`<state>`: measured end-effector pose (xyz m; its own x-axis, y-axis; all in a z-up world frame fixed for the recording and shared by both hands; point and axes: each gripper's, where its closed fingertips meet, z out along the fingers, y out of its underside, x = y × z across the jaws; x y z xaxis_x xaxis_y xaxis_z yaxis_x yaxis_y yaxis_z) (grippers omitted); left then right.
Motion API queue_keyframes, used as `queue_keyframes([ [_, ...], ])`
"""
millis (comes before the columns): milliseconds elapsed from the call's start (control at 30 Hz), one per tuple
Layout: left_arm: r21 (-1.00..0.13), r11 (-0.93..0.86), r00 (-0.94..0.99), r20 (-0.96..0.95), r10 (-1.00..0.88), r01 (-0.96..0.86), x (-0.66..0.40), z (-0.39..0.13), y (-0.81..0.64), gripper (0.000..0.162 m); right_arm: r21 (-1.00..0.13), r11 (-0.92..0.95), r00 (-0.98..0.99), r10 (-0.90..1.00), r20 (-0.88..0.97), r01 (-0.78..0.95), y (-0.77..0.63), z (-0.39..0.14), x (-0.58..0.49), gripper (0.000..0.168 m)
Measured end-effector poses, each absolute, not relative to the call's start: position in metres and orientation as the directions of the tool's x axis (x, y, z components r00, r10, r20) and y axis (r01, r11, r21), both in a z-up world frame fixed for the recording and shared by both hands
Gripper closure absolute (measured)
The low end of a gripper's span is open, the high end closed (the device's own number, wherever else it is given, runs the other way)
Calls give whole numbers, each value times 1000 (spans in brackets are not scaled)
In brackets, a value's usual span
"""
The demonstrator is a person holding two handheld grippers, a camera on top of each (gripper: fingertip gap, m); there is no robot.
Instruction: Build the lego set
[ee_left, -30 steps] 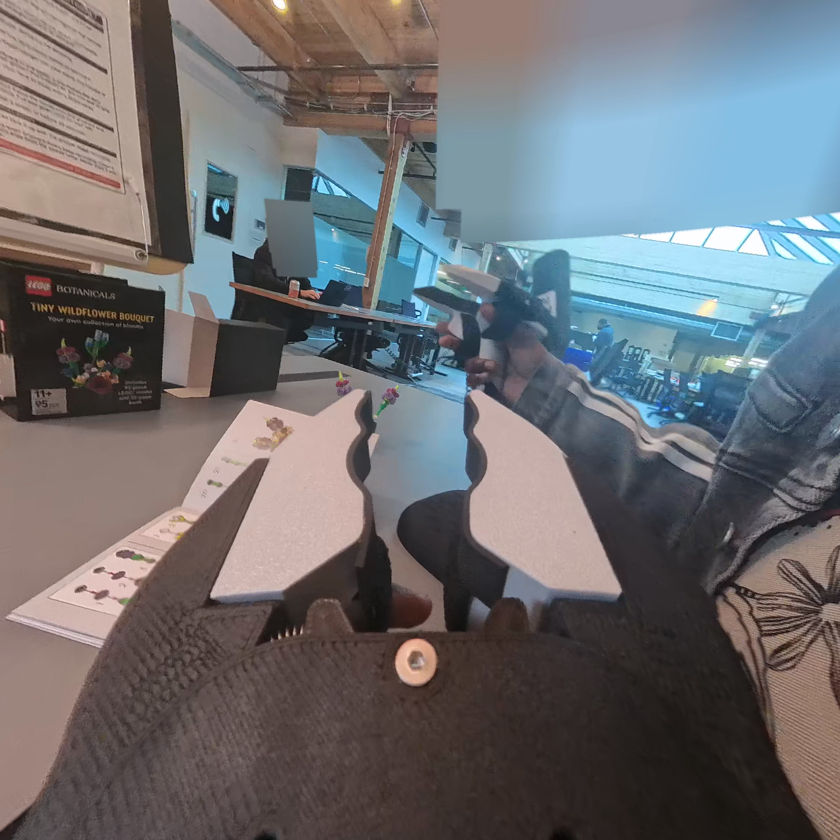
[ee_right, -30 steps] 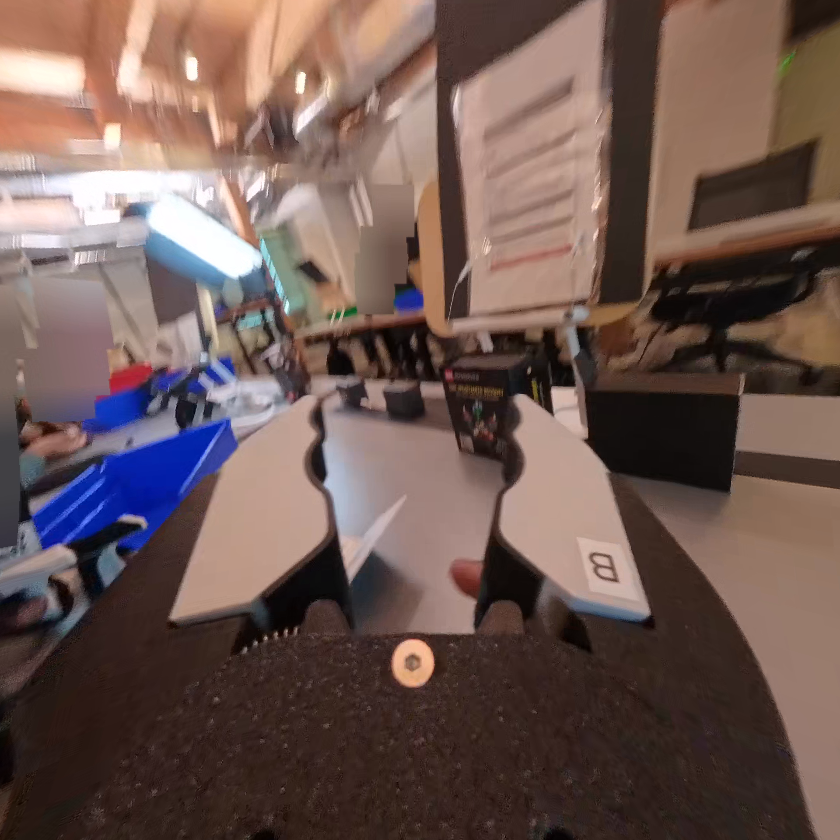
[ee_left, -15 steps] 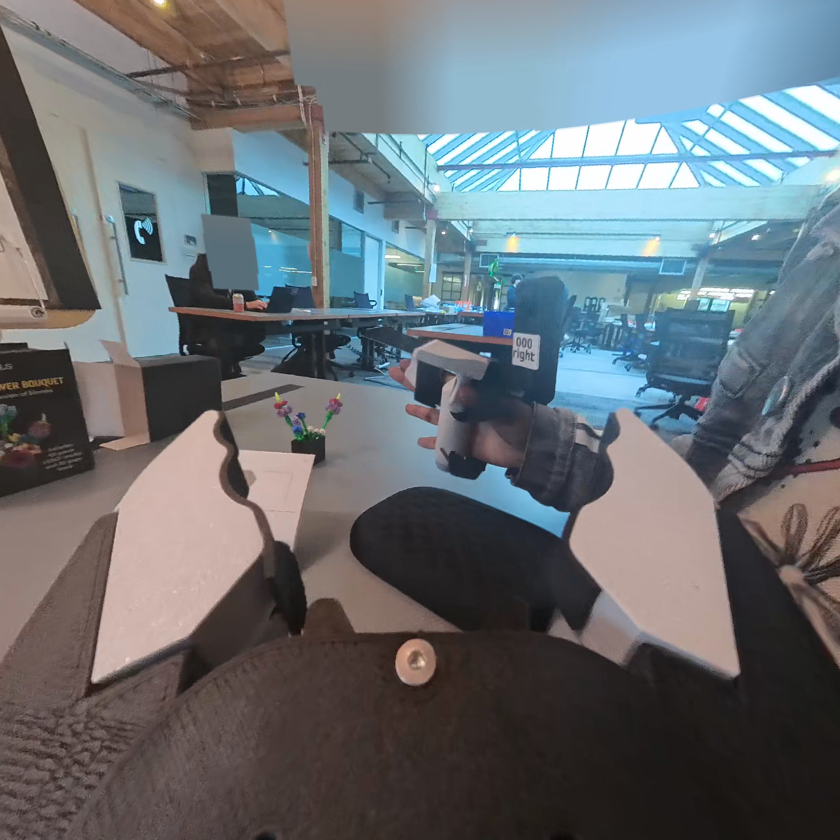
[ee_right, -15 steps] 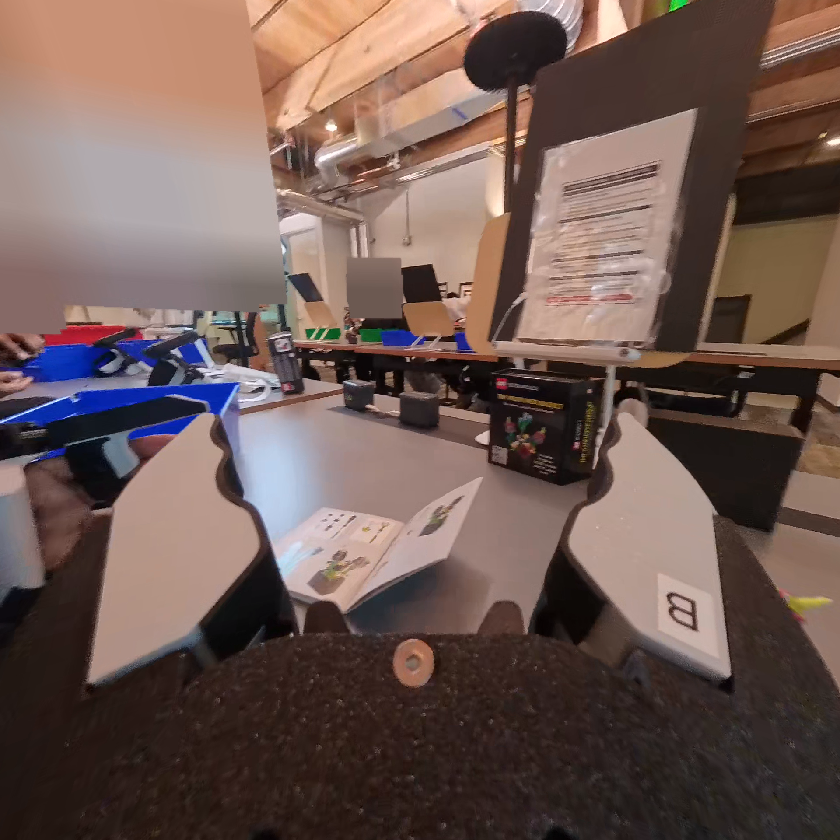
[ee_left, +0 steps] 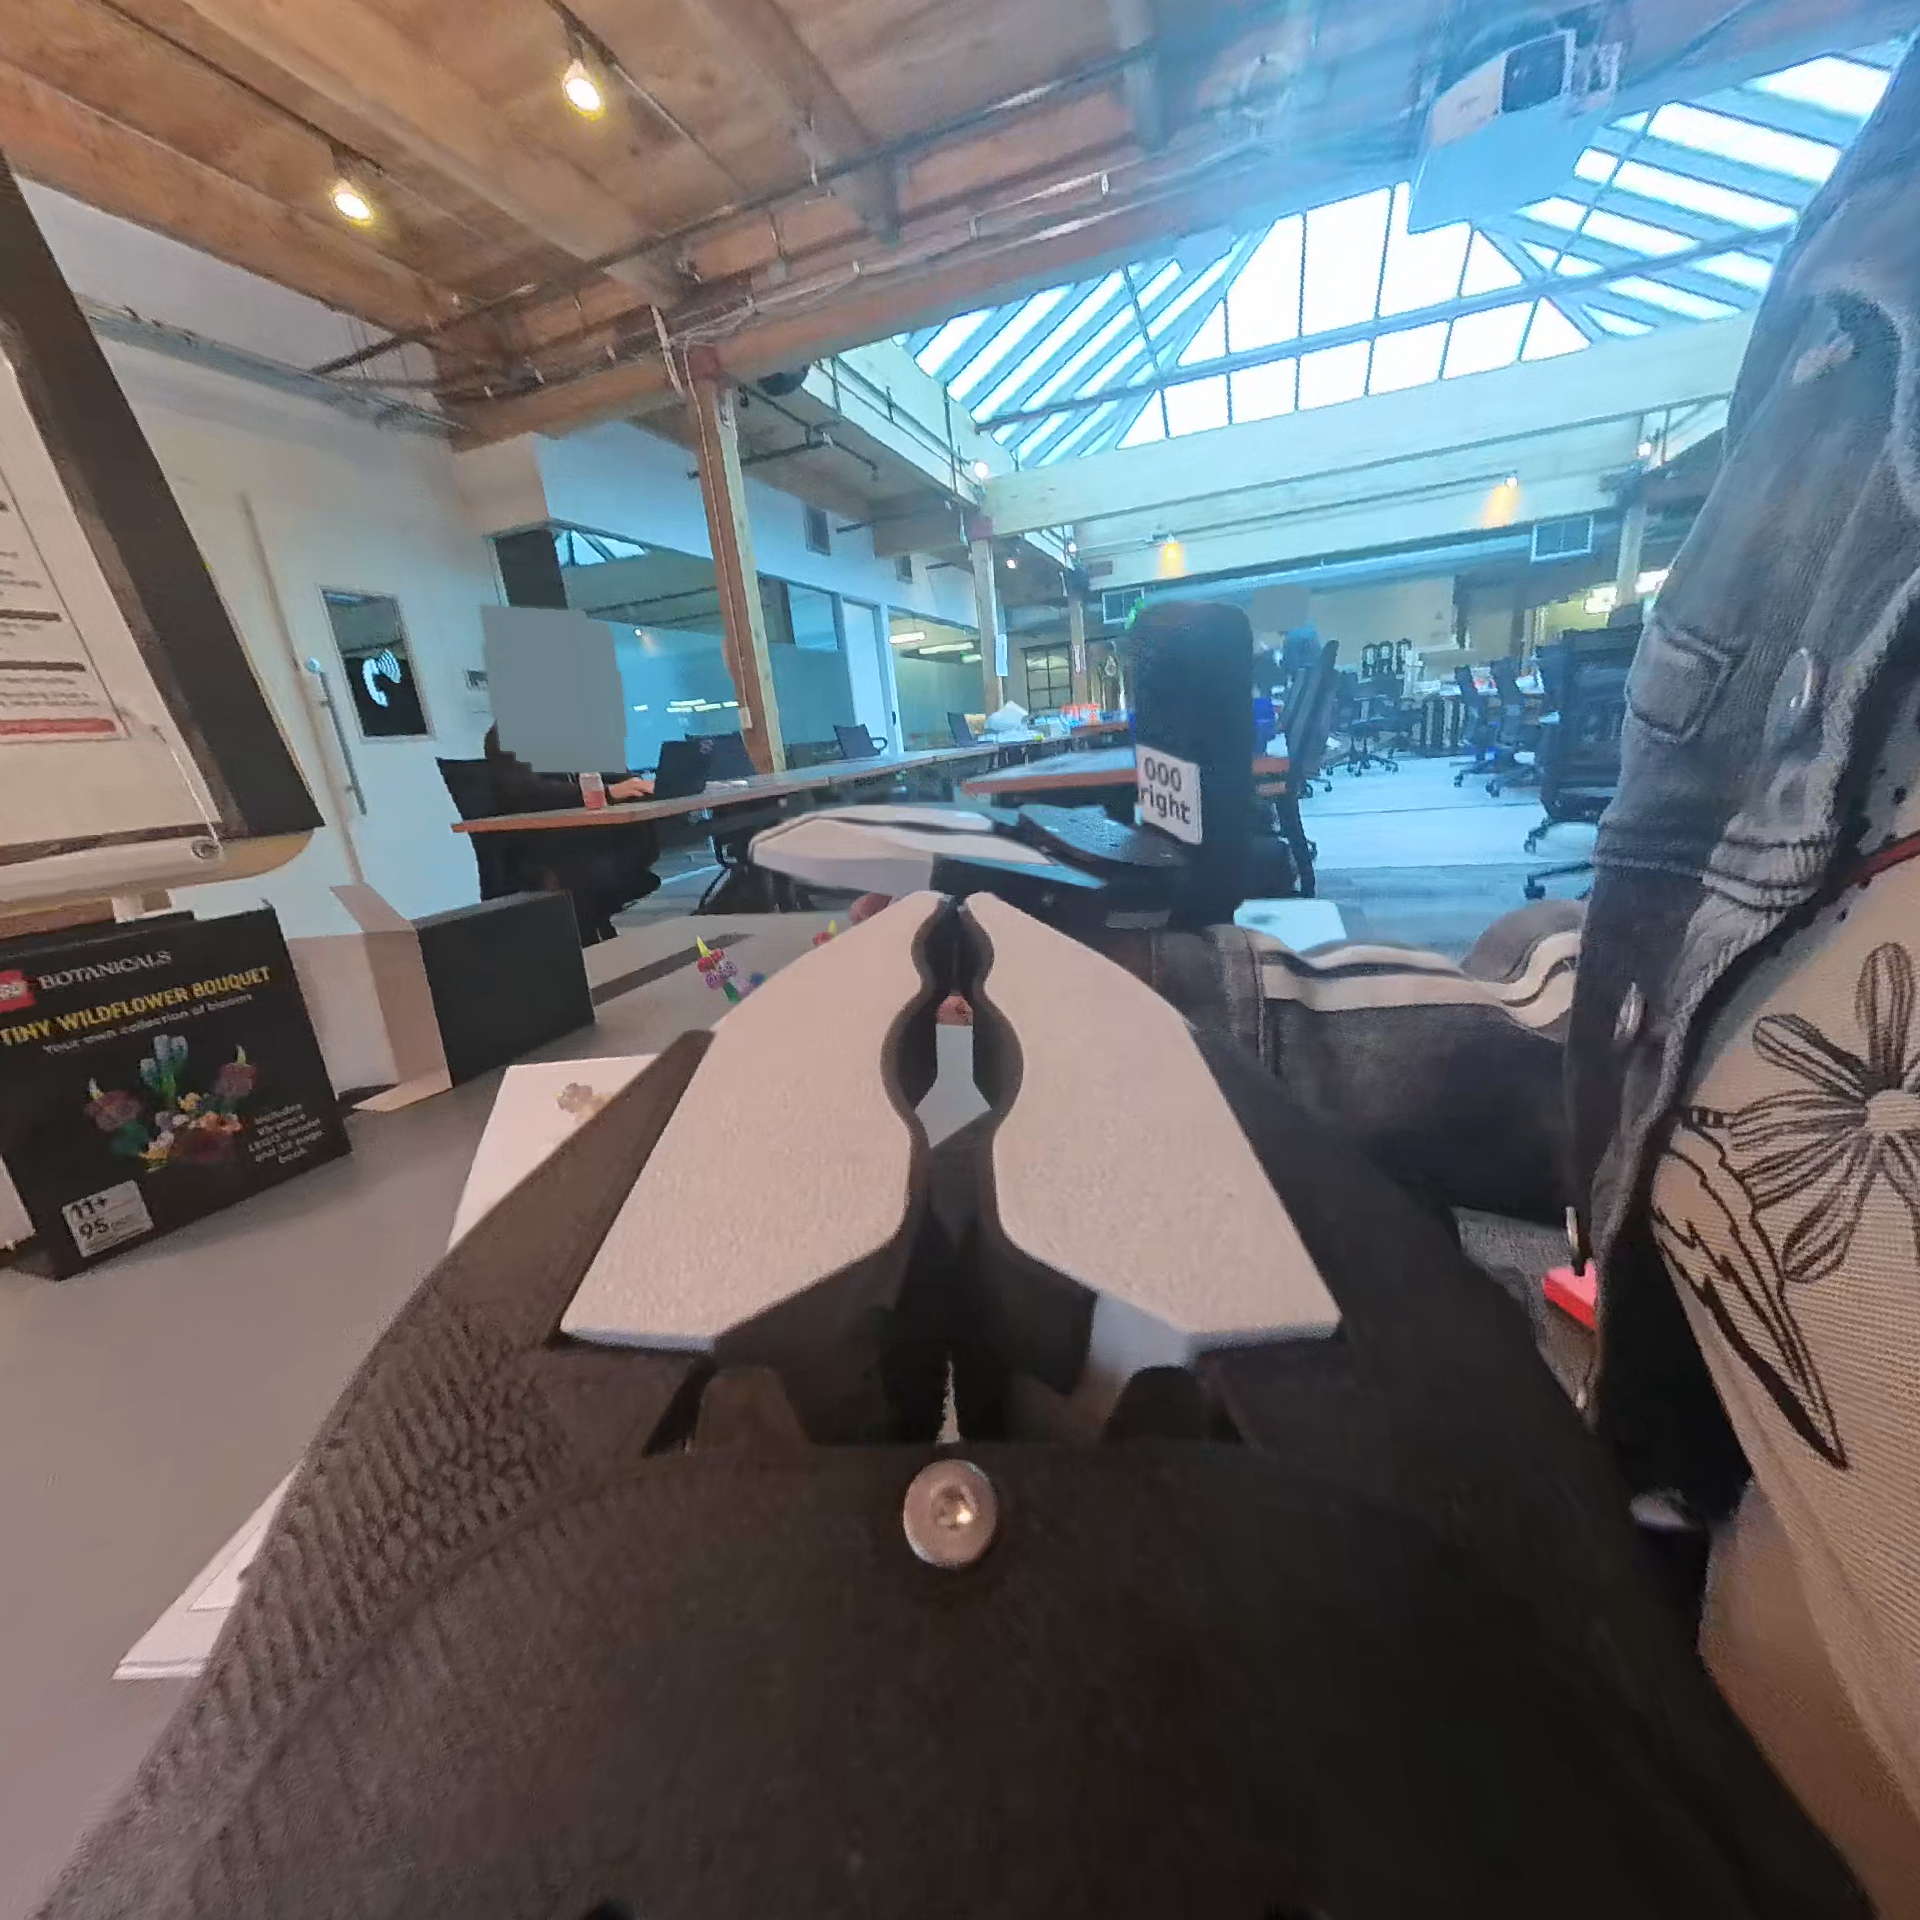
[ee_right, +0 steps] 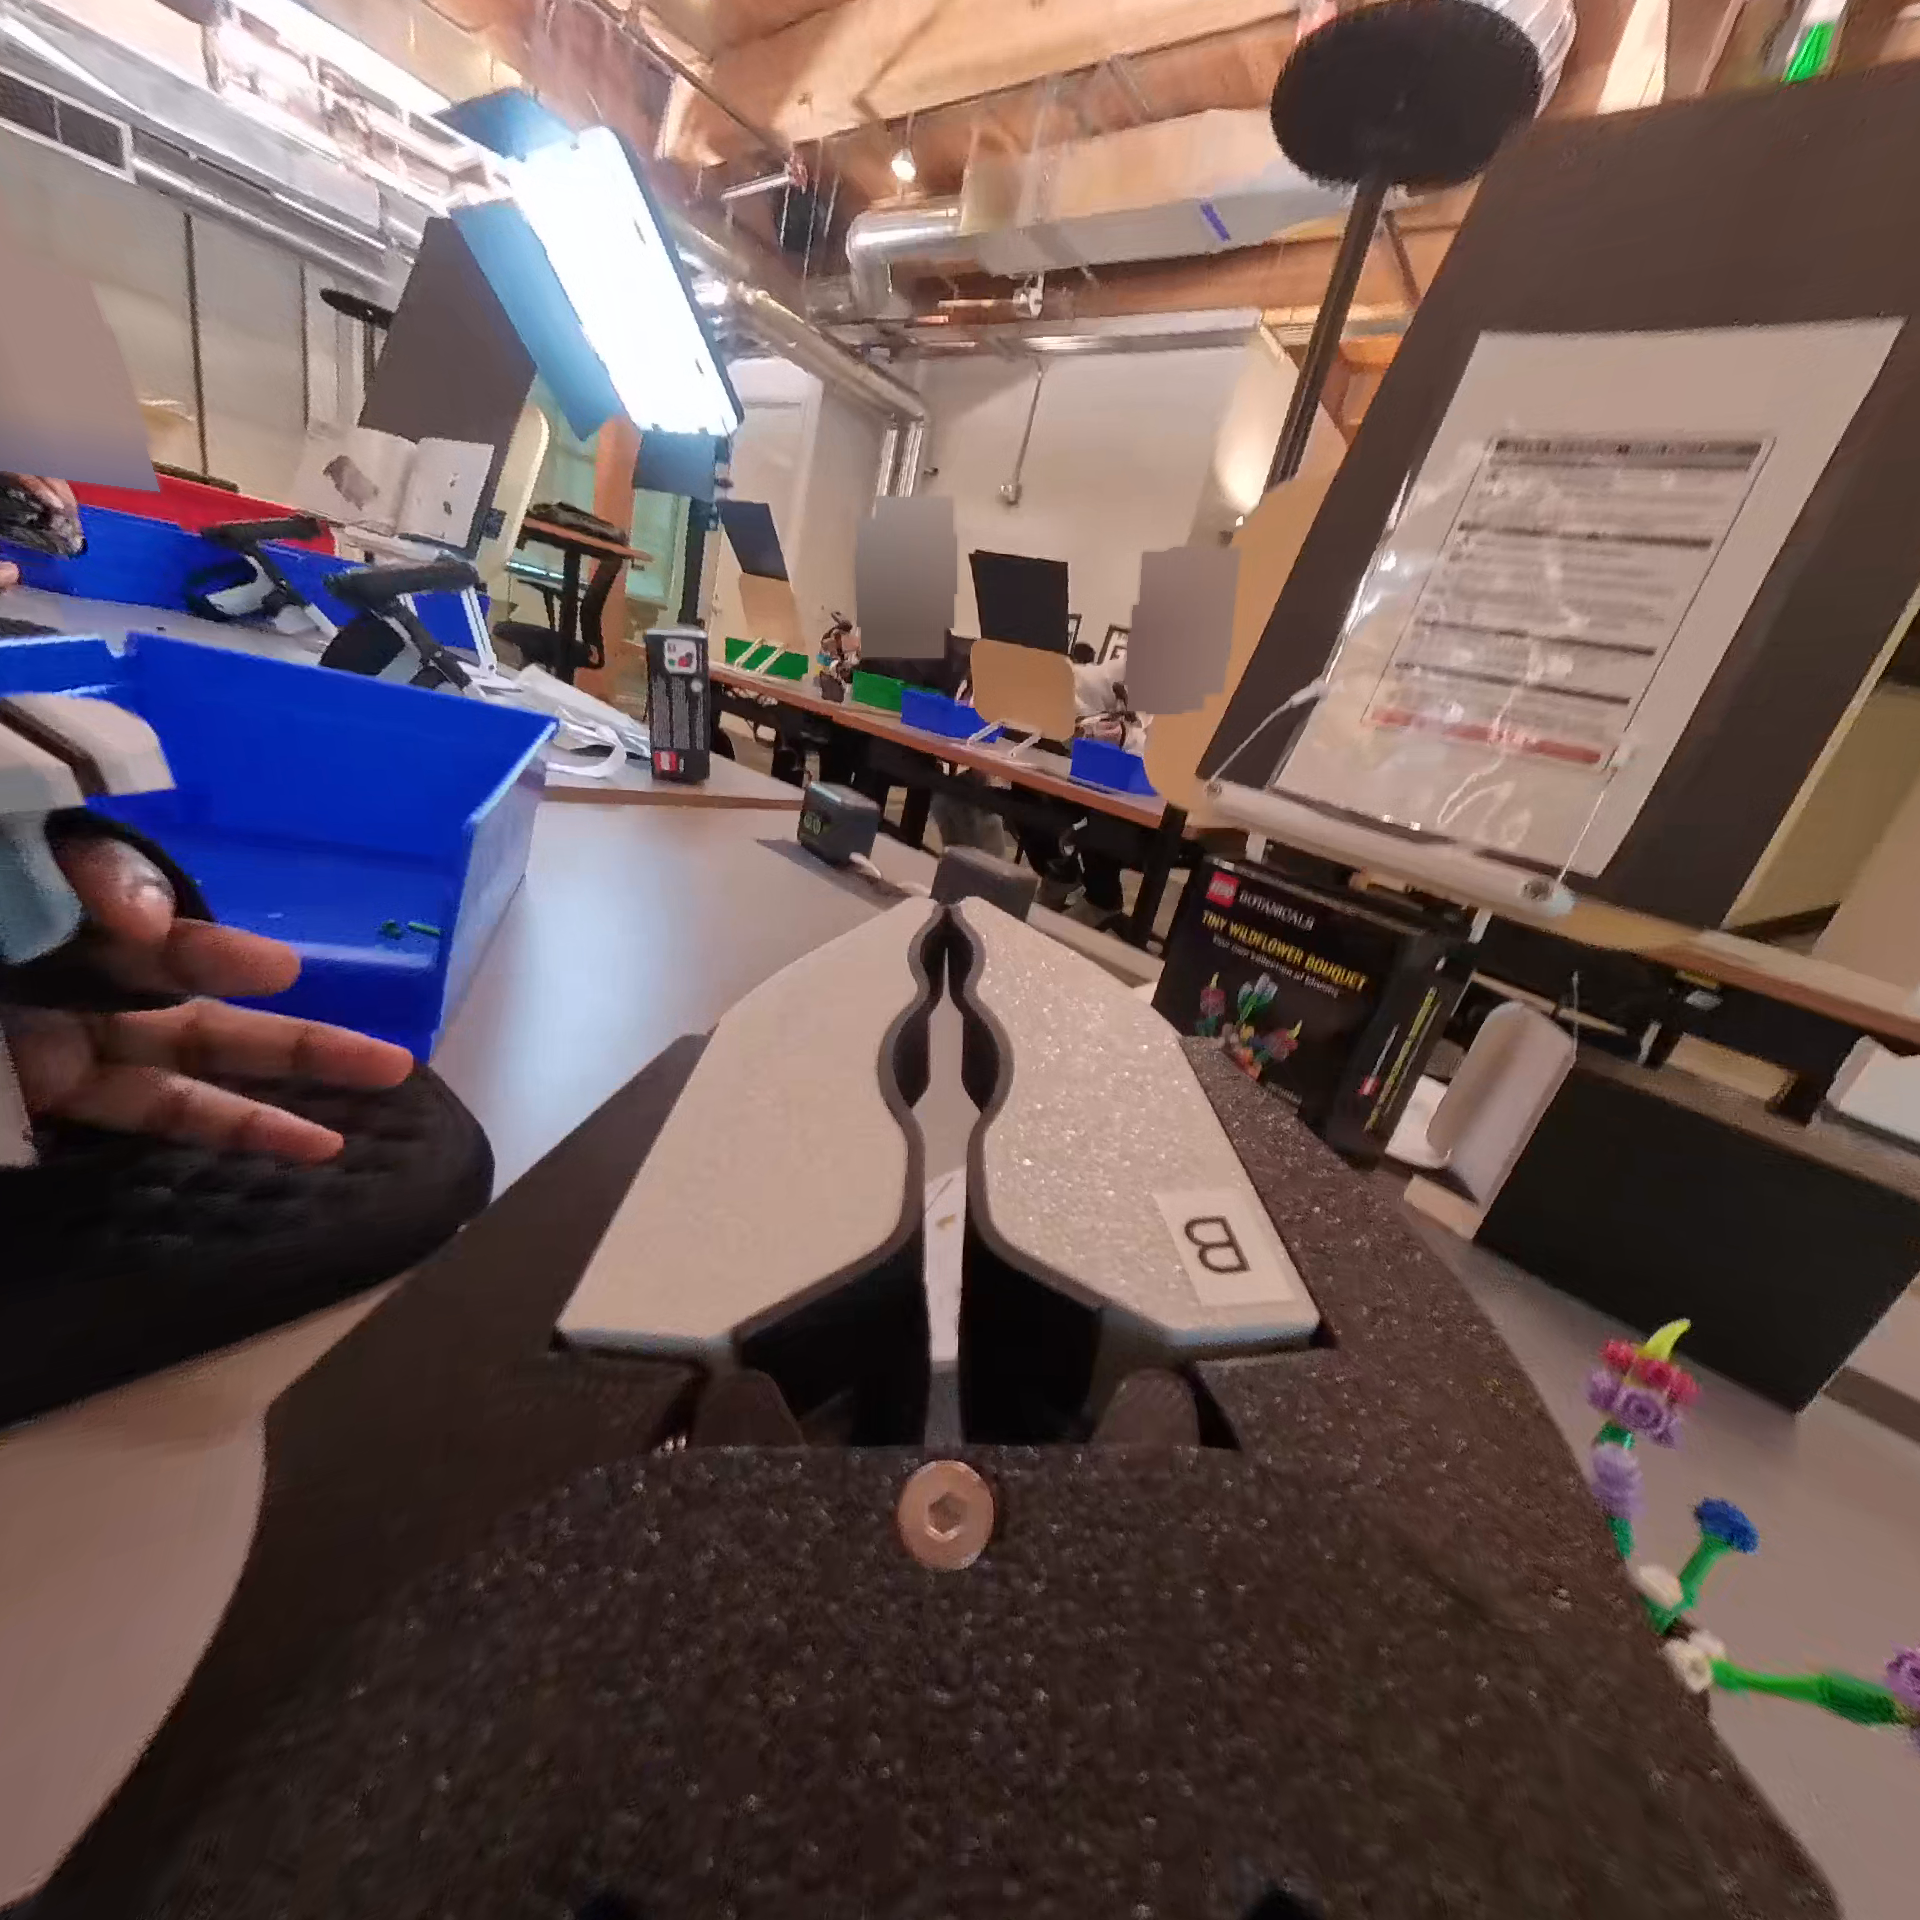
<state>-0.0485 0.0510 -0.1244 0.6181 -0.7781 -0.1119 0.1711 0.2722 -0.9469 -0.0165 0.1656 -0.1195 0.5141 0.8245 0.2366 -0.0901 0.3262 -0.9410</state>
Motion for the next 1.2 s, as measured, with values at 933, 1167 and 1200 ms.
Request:
queue_keyframes([
  [933,-947,314,868,-211,-450,-67,-170,-4,9,141,-936,304,460,866,194,-177,167,-129,-6,168],
  [1167,-848,-190,828,-394,-399,-495,-283,-52,22,154,-939,276,471,869,153,-205,173,-128,-5,153],
  [1200,-816,-237,797,-379,-469,-528,-285,-63,23,142,-939,274,475,868,148,-208,174,-128,-4,150],
])
